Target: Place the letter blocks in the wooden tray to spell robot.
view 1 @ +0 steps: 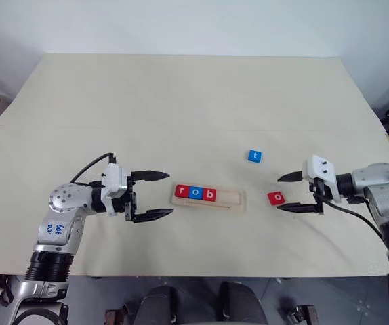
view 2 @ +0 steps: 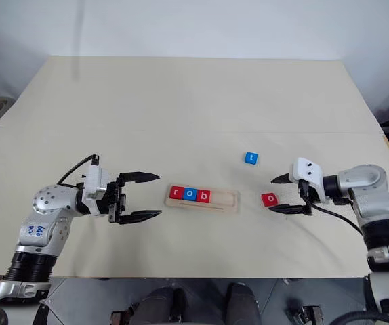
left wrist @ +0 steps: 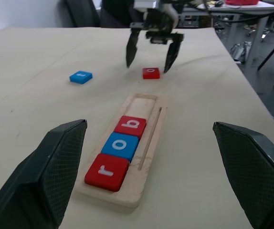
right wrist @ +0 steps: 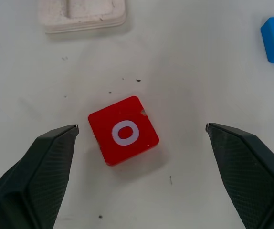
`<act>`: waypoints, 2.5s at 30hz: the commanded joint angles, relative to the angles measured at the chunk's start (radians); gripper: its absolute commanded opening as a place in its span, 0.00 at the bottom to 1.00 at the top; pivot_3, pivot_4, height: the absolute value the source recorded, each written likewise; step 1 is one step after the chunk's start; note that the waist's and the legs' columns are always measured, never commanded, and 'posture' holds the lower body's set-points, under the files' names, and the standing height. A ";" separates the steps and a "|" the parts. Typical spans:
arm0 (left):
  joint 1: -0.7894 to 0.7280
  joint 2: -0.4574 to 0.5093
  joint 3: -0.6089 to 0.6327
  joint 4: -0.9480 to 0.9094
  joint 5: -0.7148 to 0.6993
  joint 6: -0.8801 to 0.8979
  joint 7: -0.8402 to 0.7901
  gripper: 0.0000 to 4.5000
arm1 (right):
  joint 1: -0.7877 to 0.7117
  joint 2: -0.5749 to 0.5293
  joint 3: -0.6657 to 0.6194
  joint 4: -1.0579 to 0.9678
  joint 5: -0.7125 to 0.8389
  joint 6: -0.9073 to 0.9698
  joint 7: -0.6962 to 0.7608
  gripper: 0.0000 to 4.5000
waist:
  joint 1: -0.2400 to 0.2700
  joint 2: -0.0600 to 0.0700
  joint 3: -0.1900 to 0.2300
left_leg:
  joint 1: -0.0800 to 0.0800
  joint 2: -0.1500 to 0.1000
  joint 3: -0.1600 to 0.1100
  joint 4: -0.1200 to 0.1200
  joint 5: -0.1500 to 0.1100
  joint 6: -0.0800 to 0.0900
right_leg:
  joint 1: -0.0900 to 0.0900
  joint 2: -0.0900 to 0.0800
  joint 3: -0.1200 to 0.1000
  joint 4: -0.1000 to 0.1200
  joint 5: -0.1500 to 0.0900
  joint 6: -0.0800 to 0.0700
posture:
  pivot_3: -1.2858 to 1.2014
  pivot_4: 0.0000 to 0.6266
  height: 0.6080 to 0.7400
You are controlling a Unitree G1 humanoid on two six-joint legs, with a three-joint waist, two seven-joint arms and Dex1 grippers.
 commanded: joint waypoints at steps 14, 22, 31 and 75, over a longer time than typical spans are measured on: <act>0.033 0.008 0.028 -0.036 -0.009 -0.006 0.038 1.00 | 0.016 0.045 -0.029 -0.278 0.114 0.218 0.014 0.32 | -0.001 0.000 0.000 | 0.000 0.001 -0.001 0.000 0.000 0.000 | 0.000 0.000 0.000 0.000 0.000 0.000 | 0.52 0.24 1.00; 0.051 0.008 0.026 -0.031 -0.007 -0.015 0.045 1.00 | 0.029 0.134 0.009 -0.616 0.194 0.539 -0.146 0.32 | 0.011 0.000 0.000 | 0.000 0.000 -0.002 0.001 0.000 0.000 | 0.000 0.000 0.000 0.001 0.000 0.000 | 0.52 0.24 1.00; 0.057 0.001 0.019 -0.053 -0.011 -0.010 0.057 1.00 | 0.016 0.182 0.117 -0.594 0.072 0.513 -0.245 0.32 | 0.023 0.000 0.000 | -0.001 -0.001 -0.001 0.002 0.000 0.000 | 0.000 -0.001 0.000 0.001 0.000 0.000 | 0.52 0.24 1.00; 0.030 -0.009 0.029 0.013 -0.007 -0.032 0.091 1.00 | 0.721 0.179 -0.557 -0.759 0.211 0.162 -0.474 0.99 | 0.037 0.000 0.000 | 0.000 -0.001 0.001 0.000 0.000 0.000 | 0.000 -0.001 0.001 0.000 0.000 0.001 | 0.52 0.24 1.00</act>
